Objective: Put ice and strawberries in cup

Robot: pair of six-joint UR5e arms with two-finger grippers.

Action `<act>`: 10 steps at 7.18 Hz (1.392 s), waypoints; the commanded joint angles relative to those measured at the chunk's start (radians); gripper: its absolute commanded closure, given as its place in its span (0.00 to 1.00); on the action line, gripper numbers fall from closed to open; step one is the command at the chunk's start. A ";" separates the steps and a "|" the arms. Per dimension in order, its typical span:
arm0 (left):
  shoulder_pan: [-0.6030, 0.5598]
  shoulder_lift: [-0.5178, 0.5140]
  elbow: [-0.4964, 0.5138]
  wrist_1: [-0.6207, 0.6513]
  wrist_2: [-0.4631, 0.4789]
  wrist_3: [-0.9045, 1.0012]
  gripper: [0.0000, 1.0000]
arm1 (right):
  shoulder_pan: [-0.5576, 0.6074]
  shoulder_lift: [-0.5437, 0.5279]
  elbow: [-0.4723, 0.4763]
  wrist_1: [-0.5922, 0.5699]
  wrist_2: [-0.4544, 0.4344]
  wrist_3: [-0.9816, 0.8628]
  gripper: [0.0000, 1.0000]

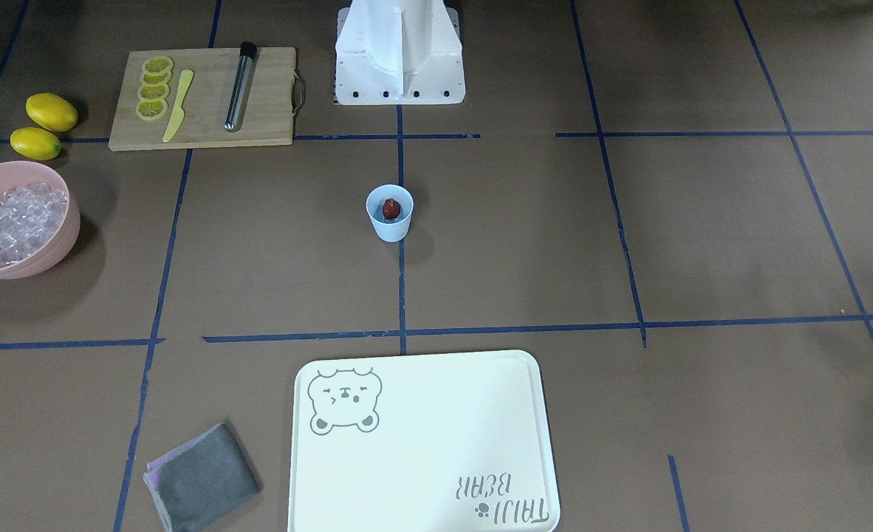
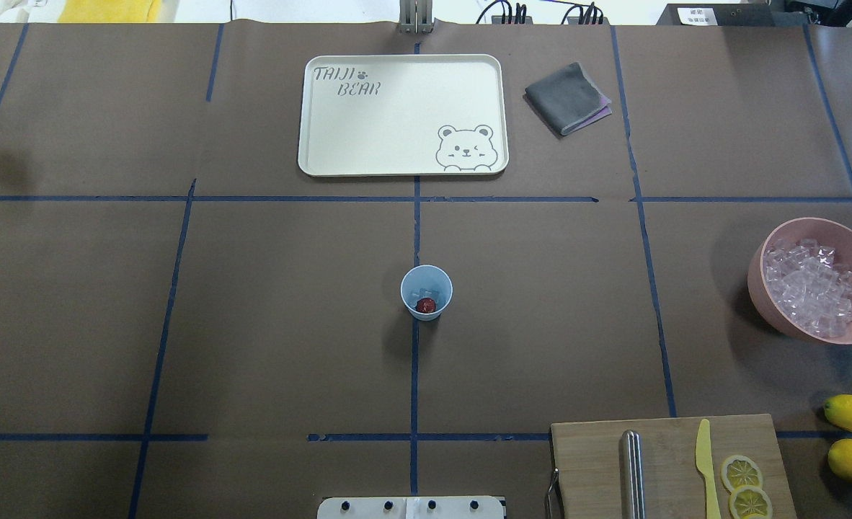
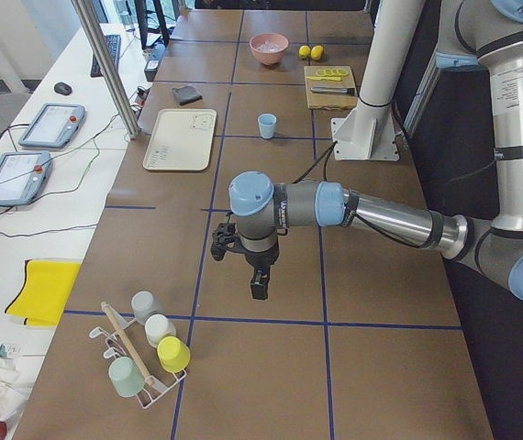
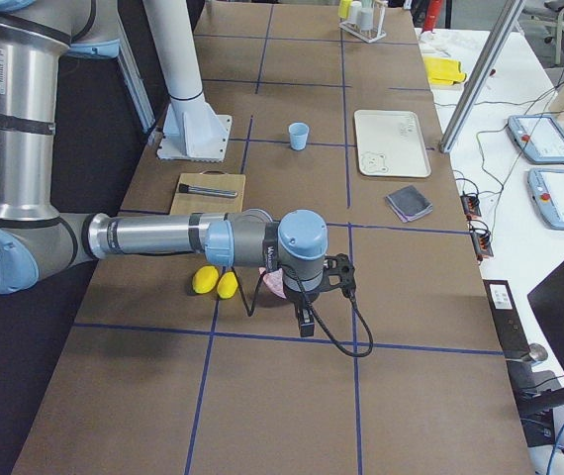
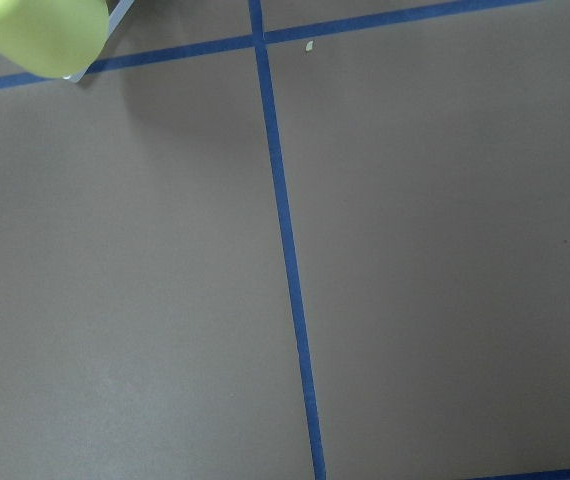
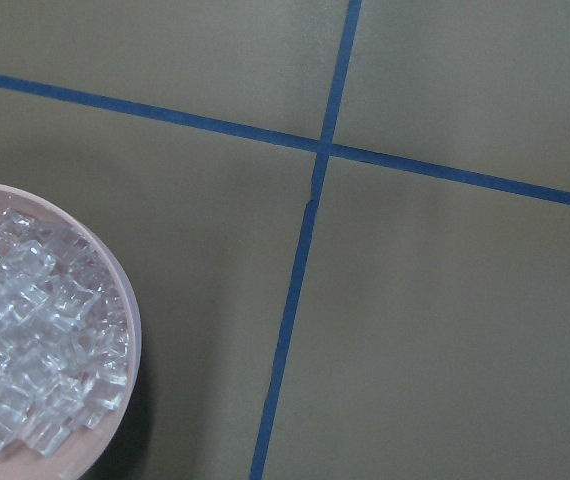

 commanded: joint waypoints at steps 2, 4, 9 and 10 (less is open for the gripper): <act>0.001 -0.048 0.121 -0.058 -0.006 0.001 0.00 | -0.024 0.011 -0.011 0.004 -0.007 0.011 0.00; -0.002 -0.066 0.216 -0.061 -0.053 0.007 0.00 | -0.024 0.036 -0.005 0.007 -0.009 0.008 0.00; -0.010 -0.068 0.277 -0.067 -0.124 0.007 0.00 | -0.025 0.034 -0.028 0.012 0.006 0.016 0.00; -0.010 -0.082 0.288 -0.067 -0.122 0.004 0.00 | -0.025 0.034 -0.031 0.010 0.008 0.013 0.00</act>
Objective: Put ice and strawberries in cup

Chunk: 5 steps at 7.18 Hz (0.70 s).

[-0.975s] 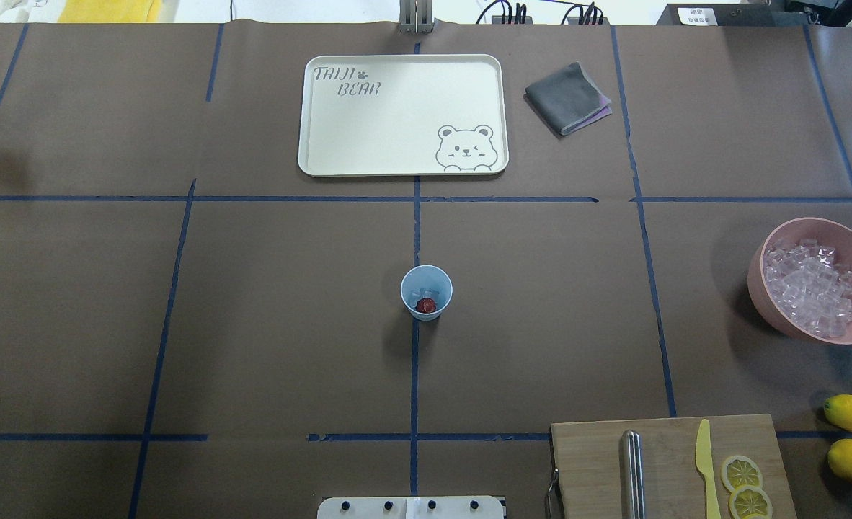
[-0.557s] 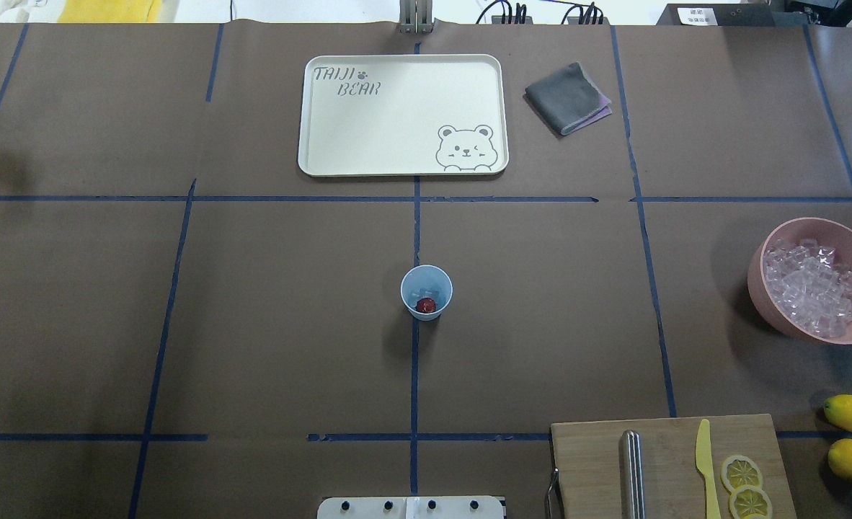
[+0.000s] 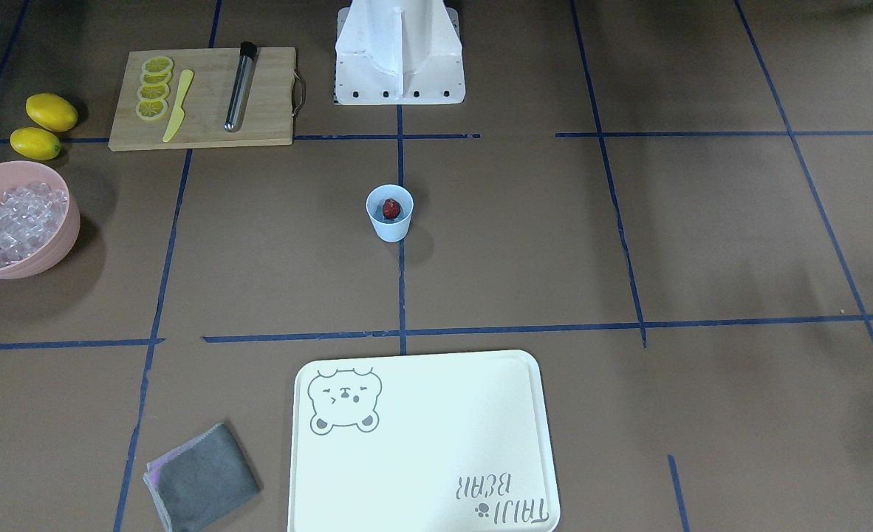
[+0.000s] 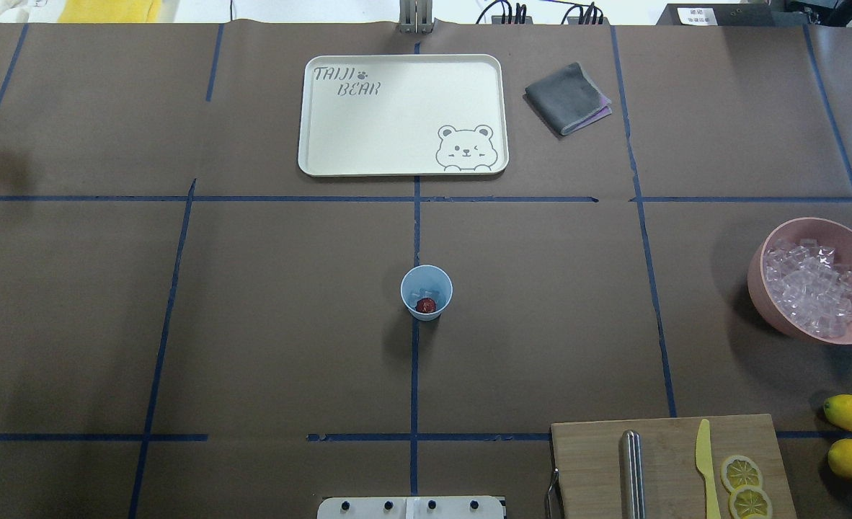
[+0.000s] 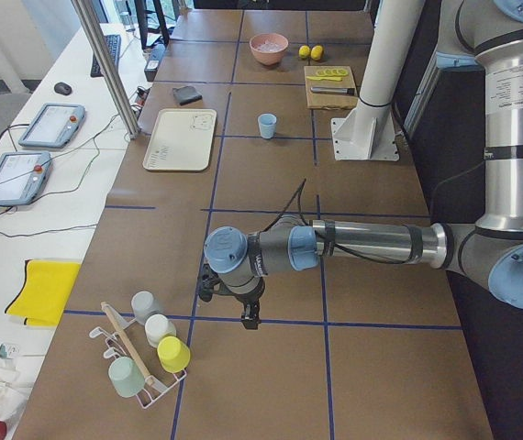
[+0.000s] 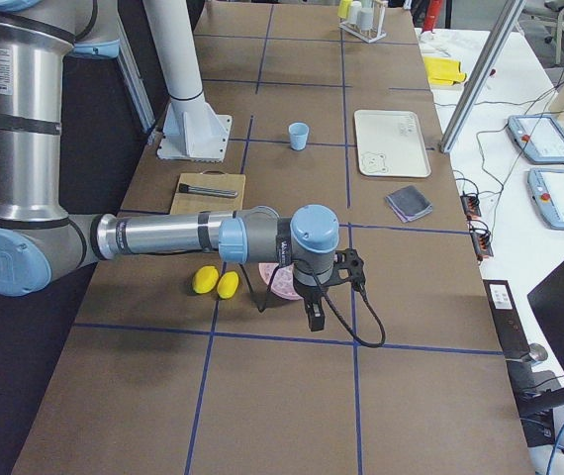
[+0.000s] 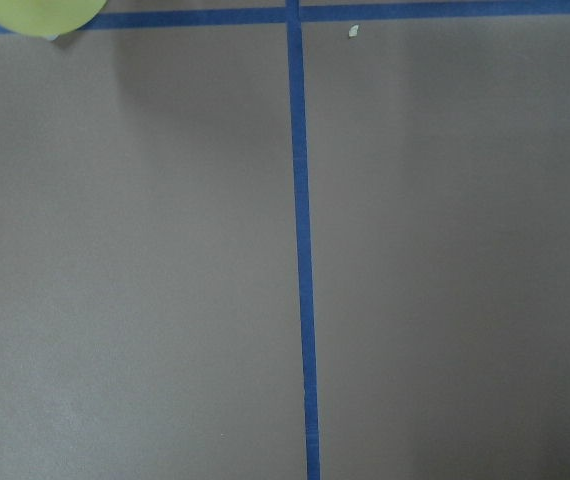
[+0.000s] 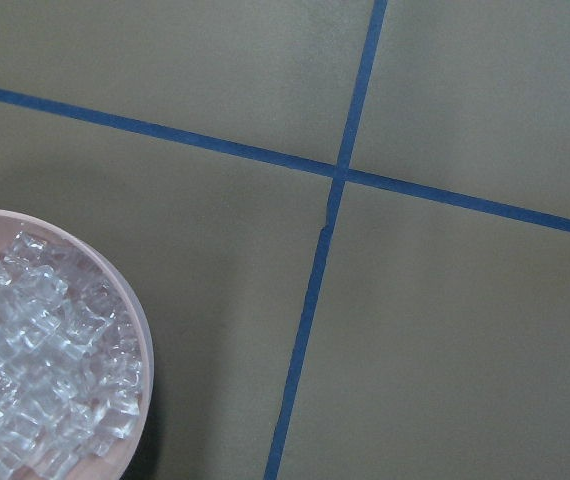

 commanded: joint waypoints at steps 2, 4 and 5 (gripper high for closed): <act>0.000 -0.014 -0.004 0.008 0.002 -0.002 0.00 | 0.000 -0.001 0.005 0.004 0.024 -0.002 0.00; 0.000 -0.014 -0.003 0.005 0.005 -0.001 0.00 | 0.000 -0.006 0.008 0.005 0.020 0.000 0.00; 0.000 -0.013 -0.005 0.005 0.007 -0.001 0.00 | 0.000 -0.012 0.007 0.005 0.012 -0.005 0.00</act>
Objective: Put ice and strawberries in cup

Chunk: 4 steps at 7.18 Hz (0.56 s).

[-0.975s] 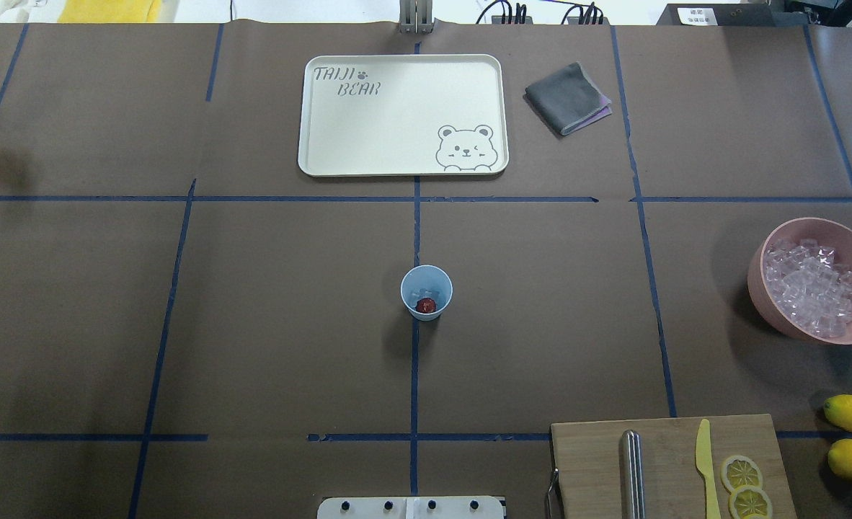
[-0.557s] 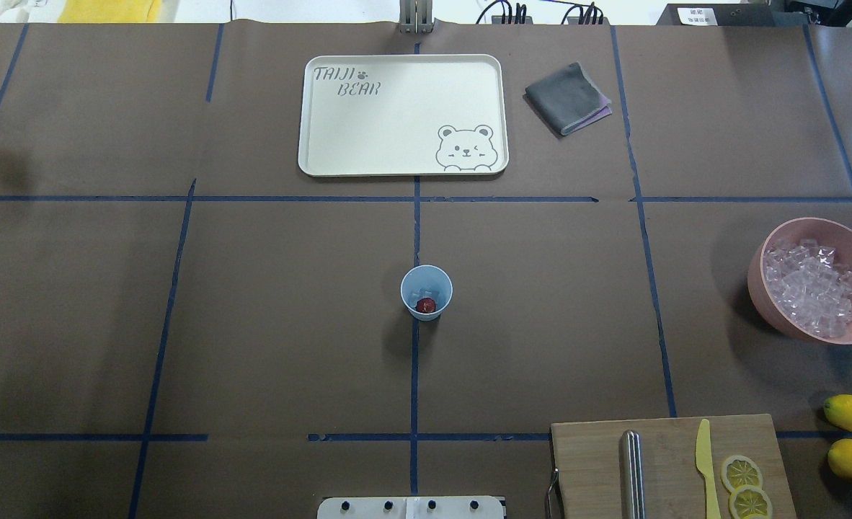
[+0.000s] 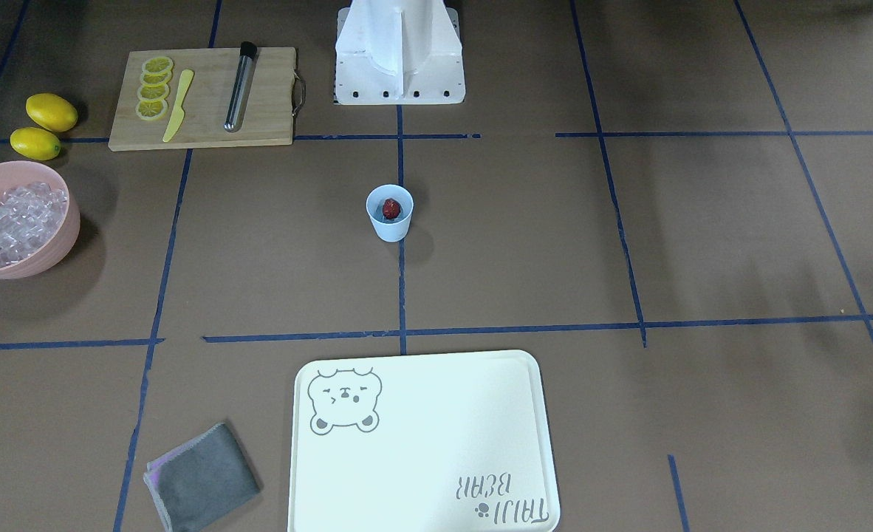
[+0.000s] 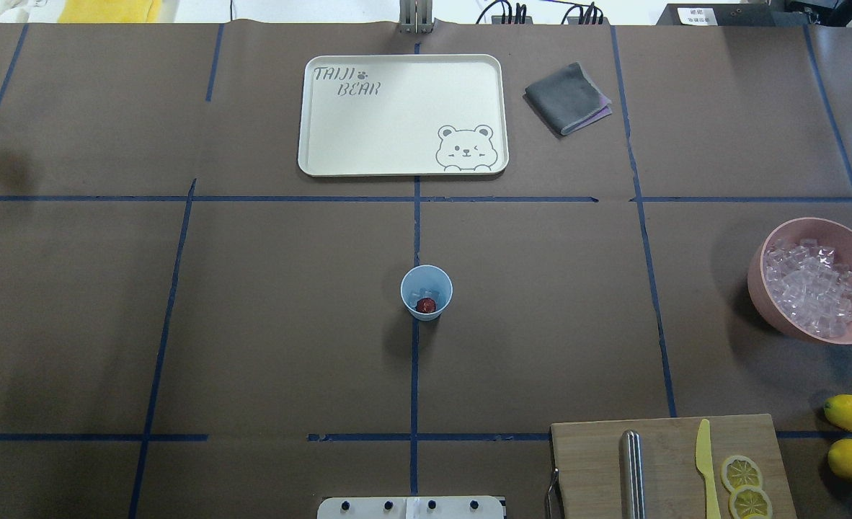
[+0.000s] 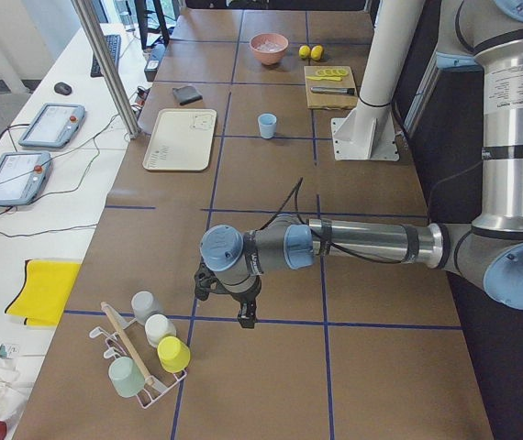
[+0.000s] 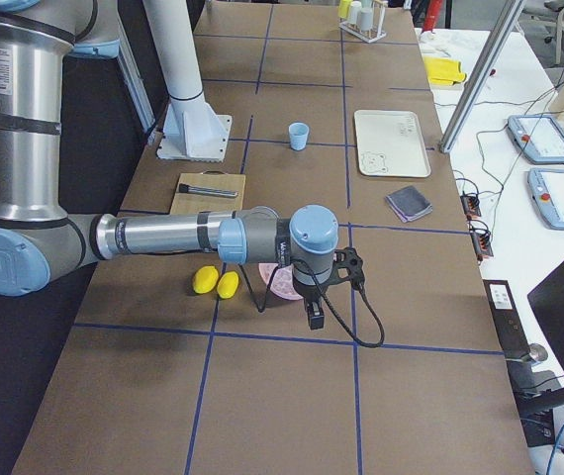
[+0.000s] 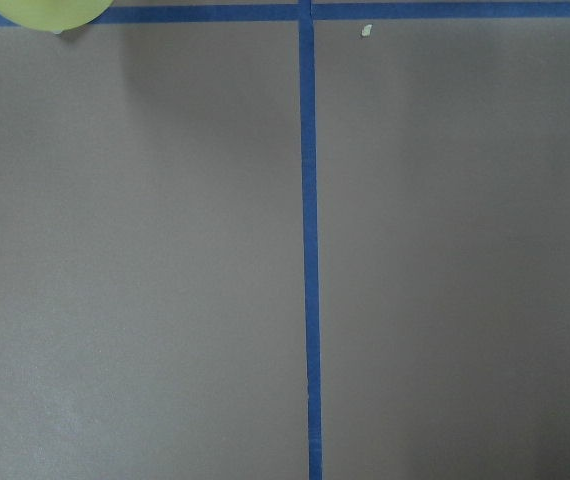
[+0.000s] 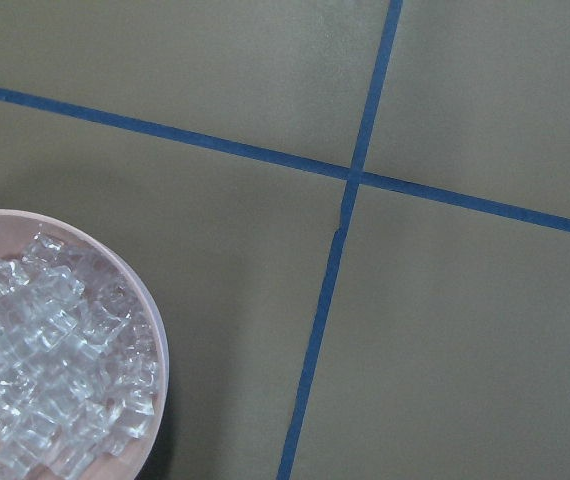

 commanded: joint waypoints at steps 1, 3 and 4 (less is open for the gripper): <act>0.000 -0.002 -0.004 -0.001 0.000 0.001 0.00 | 0.000 -0.006 -0.001 0.001 -0.004 -0.005 0.00; 0.000 -0.005 -0.026 0.001 0.005 0.001 0.00 | 0.000 -0.008 -0.005 0.001 -0.004 -0.002 0.00; 0.000 -0.005 -0.027 0.002 0.005 0.001 0.00 | 0.000 -0.008 -0.006 0.001 -0.004 -0.002 0.00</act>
